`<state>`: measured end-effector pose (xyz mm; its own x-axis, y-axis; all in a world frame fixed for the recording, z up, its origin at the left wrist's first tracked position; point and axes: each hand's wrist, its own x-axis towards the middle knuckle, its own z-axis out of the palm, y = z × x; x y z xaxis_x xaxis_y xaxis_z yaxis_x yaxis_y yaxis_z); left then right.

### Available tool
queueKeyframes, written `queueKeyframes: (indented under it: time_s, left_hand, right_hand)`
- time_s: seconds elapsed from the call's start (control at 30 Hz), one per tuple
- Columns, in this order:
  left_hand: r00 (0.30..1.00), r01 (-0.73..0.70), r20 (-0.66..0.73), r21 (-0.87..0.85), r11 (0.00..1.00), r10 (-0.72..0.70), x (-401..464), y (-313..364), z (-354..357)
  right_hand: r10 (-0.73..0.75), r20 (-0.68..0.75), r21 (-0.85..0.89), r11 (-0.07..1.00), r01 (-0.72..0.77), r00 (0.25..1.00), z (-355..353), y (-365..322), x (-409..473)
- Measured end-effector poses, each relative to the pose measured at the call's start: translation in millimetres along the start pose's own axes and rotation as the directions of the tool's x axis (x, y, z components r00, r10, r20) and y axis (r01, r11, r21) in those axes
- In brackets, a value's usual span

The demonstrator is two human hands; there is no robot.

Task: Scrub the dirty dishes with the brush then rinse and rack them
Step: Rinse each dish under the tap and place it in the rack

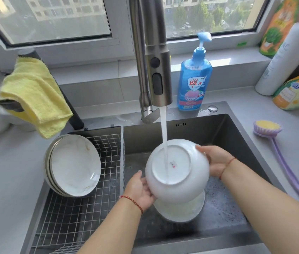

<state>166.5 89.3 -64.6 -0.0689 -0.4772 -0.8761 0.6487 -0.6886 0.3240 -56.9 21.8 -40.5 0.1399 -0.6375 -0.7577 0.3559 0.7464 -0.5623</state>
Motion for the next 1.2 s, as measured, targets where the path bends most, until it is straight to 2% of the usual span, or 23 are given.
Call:
queueKeyframes:
  time_s: [0.13,0.27,0.4,0.5,0.6,0.73,0.93,1.0,1.07,1.13,1.2]
  left_hand:
    - [0.998,-0.033,0.046,-0.013,0.999,0.034,-7.0,-5.2,9.4]
    - [0.997,-0.008,0.071,0.119,0.993,0.000,-11.7,-22.6,15.3]
    - [0.999,0.050,-0.006,0.293,0.955,-0.050,-8.3,-37.7,10.5]
    - [0.992,0.124,-0.030,0.351,0.928,-0.121,-7.1,-41.4,3.9]
    - [0.982,0.187,-0.040,0.309,0.933,-0.183,-5.8,-39.7,-1.8]
    - [0.980,0.197,-0.069,0.145,0.970,-0.188,-2.2,-33.9,-9.7]
    - [0.986,0.163,-0.021,-0.082,0.983,-0.165,-21.6,-14.5,-2.9]
    - [0.992,0.125,-0.004,-0.118,0.985,-0.126,-26.2,-6.7,1.4]
    - [0.996,0.089,0.035,-0.092,0.992,-0.086,-26.5,0.1,4.3]
    - [0.993,0.055,0.110,-0.023,0.998,-0.052,-32.3,4.1,11.5]
    - [0.995,-0.030,0.098,0.078,0.996,0.022,-34.9,1.6,16.6]
  right_hand:
    - [-0.027,0.051,0.195,0.981,0.016,0.998,-34.8,7.8,-2.4]
    - [-0.097,0.166,0.221,0.973,0.059,0.981,-65.0,14.7,-3.9]
    - [-0.144,0.244,0.060,0.989,0.133,0.959,-73.1,10.8,-9.7]
    - [-0.153,0.320,-0.122,0.972,0.201,0.935,-62.2,7.7,-16.4]
    - [-0.125,0.392,-0.298,0.920,0.254,0.912,-39.0,7.3,-23.7]
    - [-0.095,0.419,-0.479,0.822,0.309,0.903,1.9,13.8,-35.0]
    - [-0.249,0.332,-0.685,0.600,0.414,0.910,45.3,30.0,-37.7]
    - [-0.316,0.285,-0.781,0.470,0.410,0.905,50.7,38.4,-37.4]
    - [-0.371,0.273,-0.903,0.220,0.370,0.887,57.5,51.3,-41.5]
    - [-0.371,0.310,-0.948,-0.055,0.312,0.875,65.7,65.8,-49.9]
    - [-0.363,0.348,-0.933,-0.225,0.281,0.864,75.8,83.0,-58.0]
